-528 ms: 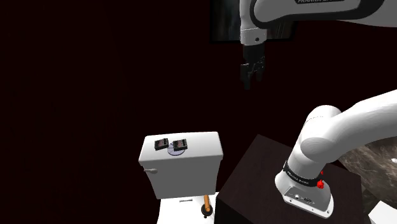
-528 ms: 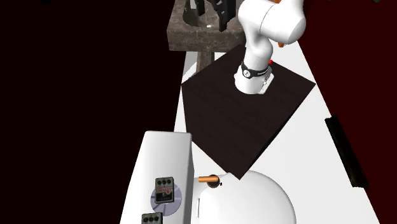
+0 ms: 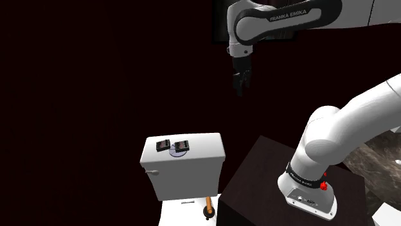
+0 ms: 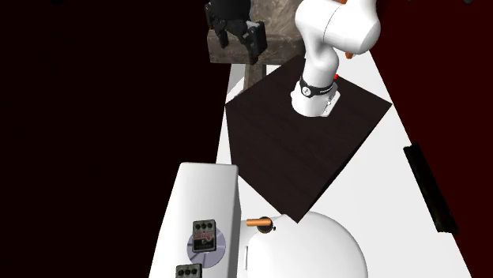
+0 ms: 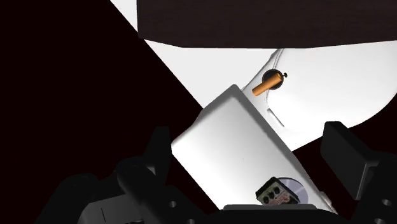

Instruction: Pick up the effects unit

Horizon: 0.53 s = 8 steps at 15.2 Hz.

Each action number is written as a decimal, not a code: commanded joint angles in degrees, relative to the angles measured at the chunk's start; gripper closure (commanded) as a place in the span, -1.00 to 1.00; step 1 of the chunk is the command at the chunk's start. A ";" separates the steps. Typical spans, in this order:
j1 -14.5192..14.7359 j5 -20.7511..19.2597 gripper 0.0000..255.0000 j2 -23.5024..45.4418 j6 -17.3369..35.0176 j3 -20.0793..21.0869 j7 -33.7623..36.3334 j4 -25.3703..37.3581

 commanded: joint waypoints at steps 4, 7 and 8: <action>1.96 -1.01 -1.00 9.85 7.72 -2.94 -9.47 1.61; 3.08 -0.85 -1.00 16.29 11.86 -4.06 -14.86 3.52; 3.43 -0.70 -1.00 18.47 13.15 -4.33 -16.65 4.28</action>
